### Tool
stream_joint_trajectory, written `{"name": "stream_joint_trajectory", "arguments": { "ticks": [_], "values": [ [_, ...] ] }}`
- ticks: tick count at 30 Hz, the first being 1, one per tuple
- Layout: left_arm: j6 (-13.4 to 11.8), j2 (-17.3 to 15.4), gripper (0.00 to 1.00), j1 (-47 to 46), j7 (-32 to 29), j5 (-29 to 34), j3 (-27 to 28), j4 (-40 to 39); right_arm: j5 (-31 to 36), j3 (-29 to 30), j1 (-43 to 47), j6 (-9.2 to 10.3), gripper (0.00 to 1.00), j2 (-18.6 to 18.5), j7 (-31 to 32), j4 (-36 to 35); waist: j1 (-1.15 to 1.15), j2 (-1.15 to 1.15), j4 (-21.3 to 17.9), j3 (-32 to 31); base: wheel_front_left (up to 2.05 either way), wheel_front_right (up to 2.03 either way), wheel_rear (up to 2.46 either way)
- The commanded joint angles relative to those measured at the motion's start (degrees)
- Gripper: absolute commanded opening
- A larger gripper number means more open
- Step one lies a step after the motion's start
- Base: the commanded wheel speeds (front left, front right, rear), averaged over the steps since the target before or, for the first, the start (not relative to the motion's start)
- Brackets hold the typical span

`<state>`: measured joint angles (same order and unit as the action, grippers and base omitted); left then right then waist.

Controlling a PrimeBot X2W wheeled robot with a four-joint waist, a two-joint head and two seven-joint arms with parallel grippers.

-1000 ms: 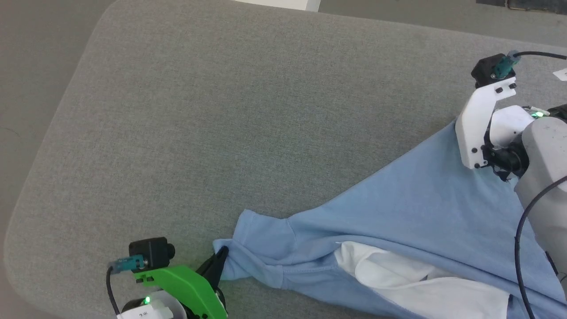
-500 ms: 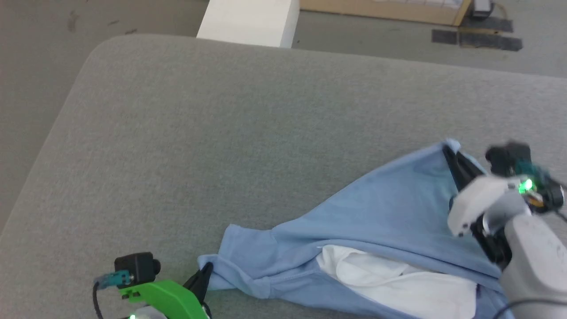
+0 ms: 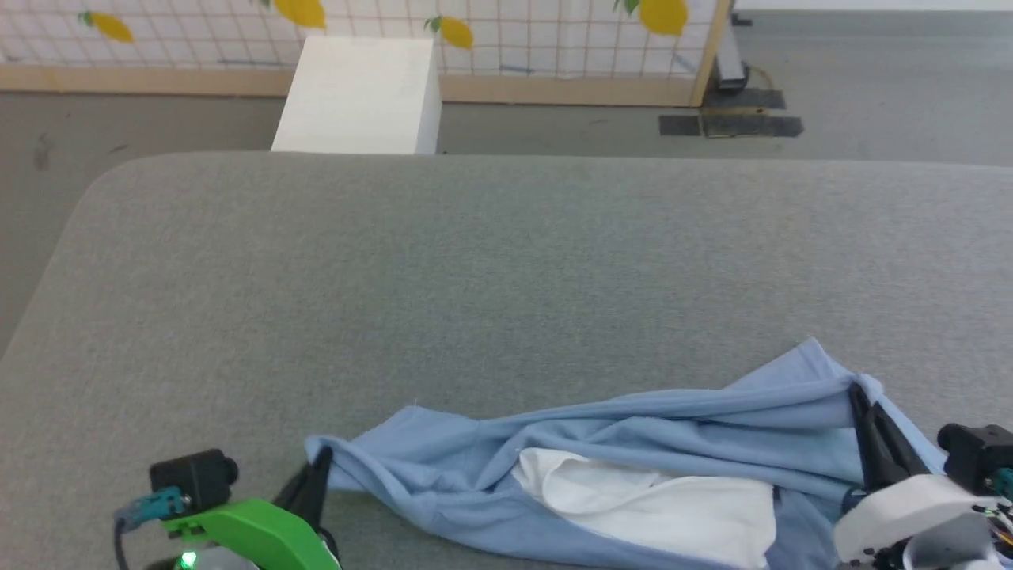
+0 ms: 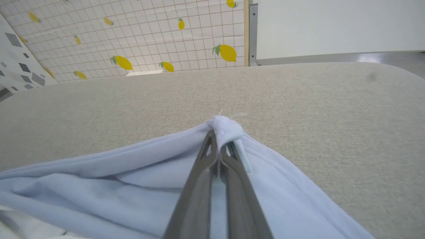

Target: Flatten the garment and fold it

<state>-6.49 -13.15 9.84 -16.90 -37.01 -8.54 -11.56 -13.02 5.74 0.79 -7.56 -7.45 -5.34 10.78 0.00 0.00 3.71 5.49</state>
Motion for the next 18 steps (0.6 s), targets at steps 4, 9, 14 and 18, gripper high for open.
{"name": "stream_joint_trajectory", "arguments": {
  "ticks": [4,9,14,18],
  "values": [
    [1.8,-2.3,0.0,-5.2,3.0,2.4,1.1,-1.4,2.5,2.9,2.6,0.08,0.0,0.1,5.5,-10.3,0.0,0.0,-3.0,-2.3,0.0,0.0,0.0],
    [5.1,-5.4,0.0,-16.4,2.9,3.4,1.5,-1.8,3.6,4.8,-0.7,0.08,0.0,-4.7,13.3,-21.5,0.0,0.0,-4.0,-2.1,0.0,0.0,0.0],
    [6.0,-4.9,0.0,-28.0,1.2,0.3,2.7,-2.1,3.1,4.1,-8.8,0.08,0.0,-11.9,20.0,-26.0,0.0,0.0,-4.9,0.5,0.0,0.0,0.0],
    [6.5,-5.0,0.0,-38.6,0.1,-0.6,3.3,-0.2,1.3,1.4,-17.9,0.08,0.0,-17.6,24.7,-26.7,0.0,0.0,-5.5,3.9,0.0,0.0,0.0]
  ]
}}
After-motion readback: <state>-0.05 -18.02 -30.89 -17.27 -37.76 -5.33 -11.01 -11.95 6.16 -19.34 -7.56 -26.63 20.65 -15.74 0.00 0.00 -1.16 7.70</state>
